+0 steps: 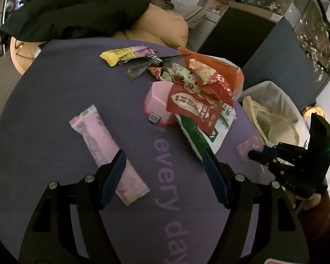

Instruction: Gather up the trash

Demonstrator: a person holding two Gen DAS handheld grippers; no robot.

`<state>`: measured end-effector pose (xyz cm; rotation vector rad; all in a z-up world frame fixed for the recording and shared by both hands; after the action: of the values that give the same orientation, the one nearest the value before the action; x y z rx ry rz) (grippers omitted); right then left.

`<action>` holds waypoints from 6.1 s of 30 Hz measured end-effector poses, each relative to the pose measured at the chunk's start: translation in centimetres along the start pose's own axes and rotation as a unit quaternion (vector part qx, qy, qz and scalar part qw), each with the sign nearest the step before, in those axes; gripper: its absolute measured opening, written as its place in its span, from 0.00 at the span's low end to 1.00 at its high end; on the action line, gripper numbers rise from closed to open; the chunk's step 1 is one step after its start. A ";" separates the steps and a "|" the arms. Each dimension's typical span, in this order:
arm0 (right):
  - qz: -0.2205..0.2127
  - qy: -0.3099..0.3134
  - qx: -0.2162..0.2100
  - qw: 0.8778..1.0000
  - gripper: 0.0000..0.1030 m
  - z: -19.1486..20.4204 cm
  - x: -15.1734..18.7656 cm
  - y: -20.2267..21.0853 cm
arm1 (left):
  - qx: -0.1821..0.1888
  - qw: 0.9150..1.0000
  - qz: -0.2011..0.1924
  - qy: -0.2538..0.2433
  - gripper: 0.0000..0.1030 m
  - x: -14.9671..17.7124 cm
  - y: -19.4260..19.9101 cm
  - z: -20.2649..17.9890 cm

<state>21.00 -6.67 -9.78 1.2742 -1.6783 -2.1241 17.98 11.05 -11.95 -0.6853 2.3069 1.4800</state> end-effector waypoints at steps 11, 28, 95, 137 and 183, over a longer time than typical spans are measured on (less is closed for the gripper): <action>-0.064 -0.080 0.046 0.994 0.15 -4.8 2.5 6.6 | 0.020 1.000 -0.001 -0.007 0.59 -2.4 -3.4 -3.6; -0.074 -0.115 0.042 0.990 0.15 -6.2 5.6 6.8 | 0.079 0.992 0.000 -0.096 0.57 -2.4 -1.2 -11.4; -0.173 -0.101 0.061 0.978 0.15 -6.8 1.4 13.8 | 0.024 0.983 -0.063 -0.168 0.50 -7.9 1.8 -18.3; -0.262 -0.142 0.161 0.941 0.15 -22.9 0.2 24.0 | 0.069 0.975 -0.019 -0.211 0.50 -10.8 -8.5 -32.1; -0.122 -0.222 0.130 0.959 0.46 -23.0 0.5 10.7 | 0.038 0.990 -0.012 -0.133 0.72 -8.2 -7.1 -20.5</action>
<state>32.49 -27.56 -1.24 1.1816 -2.1342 -2.5538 28.57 -8.20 -4.70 -0.4611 2.1319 1.3721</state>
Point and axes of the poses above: each gripper's, at about its wrist camera, not at the fingertips, and y roughly against the way its jaws point, z to its left, x to its underside, the point moved 9 cm from there along -y, roughly the way its jaws point, and after that the axes turned 8 degrees about z, right-handed, at the moved point
